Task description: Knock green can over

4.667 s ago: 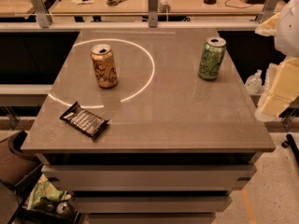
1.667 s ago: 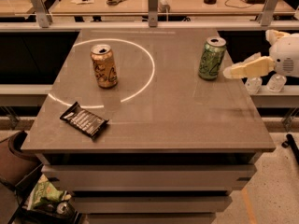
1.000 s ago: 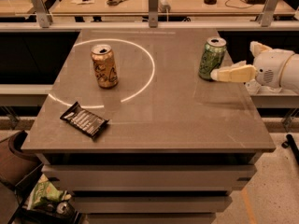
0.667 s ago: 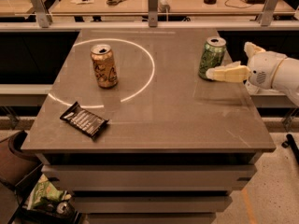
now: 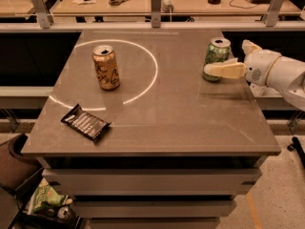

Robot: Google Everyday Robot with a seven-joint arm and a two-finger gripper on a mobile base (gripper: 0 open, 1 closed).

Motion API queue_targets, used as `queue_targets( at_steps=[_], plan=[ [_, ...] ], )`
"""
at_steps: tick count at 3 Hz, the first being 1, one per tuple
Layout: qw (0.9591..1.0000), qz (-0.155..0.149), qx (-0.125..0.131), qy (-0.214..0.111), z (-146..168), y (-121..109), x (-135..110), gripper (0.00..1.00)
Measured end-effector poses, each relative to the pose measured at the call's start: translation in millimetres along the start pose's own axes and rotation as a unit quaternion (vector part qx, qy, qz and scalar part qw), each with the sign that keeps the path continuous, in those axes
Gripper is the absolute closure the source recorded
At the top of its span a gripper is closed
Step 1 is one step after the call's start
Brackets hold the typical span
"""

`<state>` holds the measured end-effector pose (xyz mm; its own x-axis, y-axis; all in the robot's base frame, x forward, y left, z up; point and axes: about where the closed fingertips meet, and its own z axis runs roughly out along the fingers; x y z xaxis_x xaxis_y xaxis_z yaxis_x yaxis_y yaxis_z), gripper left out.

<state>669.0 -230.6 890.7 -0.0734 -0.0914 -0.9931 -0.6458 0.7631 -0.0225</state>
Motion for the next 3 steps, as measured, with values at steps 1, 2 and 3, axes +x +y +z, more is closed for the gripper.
queue_targets(
  at_steps=[1,2,3],
  plan=[
    [0.9999,0.008,0.004,0.005,4.7,-0.1,0.0,0.15],
    [1.0000,0.008,0.002,0.004,6.8,1.7,-0.3,0.39],
    [1.0000,0.008,0.000,0.004,9.1,3.6,-0.7,0.62]
  ],
)
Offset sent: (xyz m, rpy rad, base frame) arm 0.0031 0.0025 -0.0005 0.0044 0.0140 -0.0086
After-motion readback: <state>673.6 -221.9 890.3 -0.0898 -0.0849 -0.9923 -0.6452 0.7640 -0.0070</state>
